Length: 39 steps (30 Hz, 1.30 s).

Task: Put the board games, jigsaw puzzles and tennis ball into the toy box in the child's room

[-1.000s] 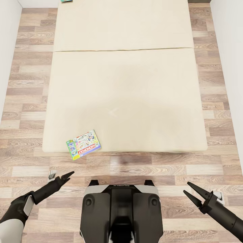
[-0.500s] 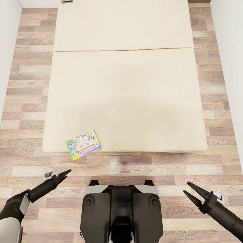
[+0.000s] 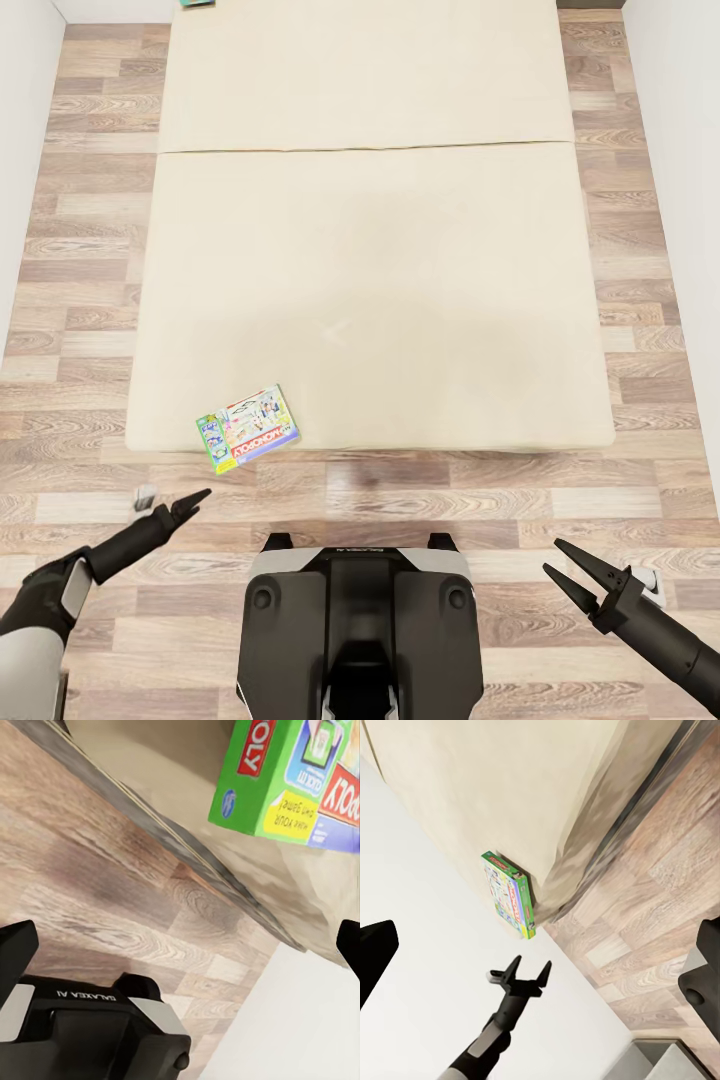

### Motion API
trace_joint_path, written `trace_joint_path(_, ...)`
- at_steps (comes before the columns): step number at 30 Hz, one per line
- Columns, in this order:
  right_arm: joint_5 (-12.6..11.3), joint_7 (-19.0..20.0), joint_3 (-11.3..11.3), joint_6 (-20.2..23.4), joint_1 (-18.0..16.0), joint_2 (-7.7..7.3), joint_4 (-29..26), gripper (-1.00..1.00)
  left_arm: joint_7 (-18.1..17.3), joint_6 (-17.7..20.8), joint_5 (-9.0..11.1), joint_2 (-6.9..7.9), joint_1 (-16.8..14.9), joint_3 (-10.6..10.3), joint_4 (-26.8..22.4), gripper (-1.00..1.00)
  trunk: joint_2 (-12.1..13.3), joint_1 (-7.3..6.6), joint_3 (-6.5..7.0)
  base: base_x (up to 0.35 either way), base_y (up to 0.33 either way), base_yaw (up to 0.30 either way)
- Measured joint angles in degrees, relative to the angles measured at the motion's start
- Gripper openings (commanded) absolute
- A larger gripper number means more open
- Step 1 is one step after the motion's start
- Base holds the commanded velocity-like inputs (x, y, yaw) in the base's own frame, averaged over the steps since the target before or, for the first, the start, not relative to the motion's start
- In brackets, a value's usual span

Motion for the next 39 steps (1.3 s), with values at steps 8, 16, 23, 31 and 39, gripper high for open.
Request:
trace_joint_path(8, 0.06, -0.06, 0.0, 0.0, 0.0, 0.02, 0.0, 1.0, -0.25, 0.32, -0.13, 0.04, -0.34, -0.24, 0.0, 1.0, 0.0, 0.0, 0.0, 0.0, 0.0, 0.0)
trace_joint_path(16, 0.07, -0.07, 0.0, 0.0, 0.0, 0.02, 0.07, 1.0, -1.46, 0.7, -0.63, 0.41, -0.44, -1.75, -0.06, 1.0, 0.0, 0.0, 0.0, 0.0, 0.0, 0.0)
trace_joint_path(23, 0.07, -0.07, 0.0, 0.0, 0.0, 0.01, 0.09, 1.0, -6.27, 0.32, -0.7, 0.58, -0.4, -5.43, -0.11, 1.0, 0.0, 0.0, 0.0, 0.0, 0.0, 0.0)
trace_joint_path(31, 0.07, -0.07, 0.0, -0.06, 0.0, 0.02, 0.09, 1.0, -7.79, 0.24, -0.72, 0.55, -0.39, -6.14, -0.23, 1.0, 0.0, 0.0, 0.0, 0.0, 0.0, 0.0)
trace_joint_path(39, 0.07, -0.07, 0.0, -0.04, 0.0, 0.02, 0.09, 1.0, -7.75, 0.24, -0.72, 0.61, -0.39, -6.15, -0.21, 1.0, 0.0, 0.0, 0.0, 0.0, 0.0, 0.0)
